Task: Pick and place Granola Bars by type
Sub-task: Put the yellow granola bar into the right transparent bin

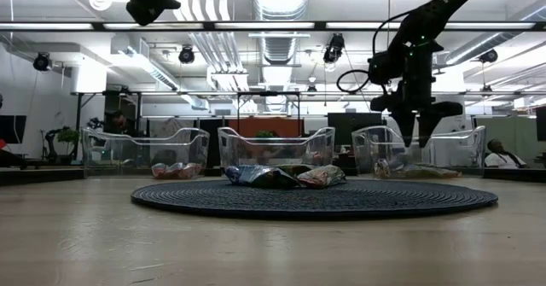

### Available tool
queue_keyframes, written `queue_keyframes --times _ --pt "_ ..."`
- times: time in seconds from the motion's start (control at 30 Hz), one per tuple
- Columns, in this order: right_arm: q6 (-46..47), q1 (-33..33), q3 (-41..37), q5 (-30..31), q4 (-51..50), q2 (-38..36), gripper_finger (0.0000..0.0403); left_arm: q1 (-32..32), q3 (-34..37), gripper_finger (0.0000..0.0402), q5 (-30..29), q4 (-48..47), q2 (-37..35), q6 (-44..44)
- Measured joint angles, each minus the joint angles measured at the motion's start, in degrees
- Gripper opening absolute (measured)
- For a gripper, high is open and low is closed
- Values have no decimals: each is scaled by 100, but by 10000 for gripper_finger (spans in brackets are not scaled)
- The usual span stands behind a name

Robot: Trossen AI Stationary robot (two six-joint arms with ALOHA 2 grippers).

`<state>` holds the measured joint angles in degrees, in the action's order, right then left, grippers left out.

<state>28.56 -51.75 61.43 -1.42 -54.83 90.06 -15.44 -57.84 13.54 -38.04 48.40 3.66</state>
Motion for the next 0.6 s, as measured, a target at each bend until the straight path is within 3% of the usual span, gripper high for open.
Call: queue_keyframes --times 0.3,0.6 --pt "-312 76 122 -45 46 -268 169 0 2 112 -2 2 0 0" --pt "-354 192 166 -55 151 -957 119 0 2 113 -69 2 0 2"
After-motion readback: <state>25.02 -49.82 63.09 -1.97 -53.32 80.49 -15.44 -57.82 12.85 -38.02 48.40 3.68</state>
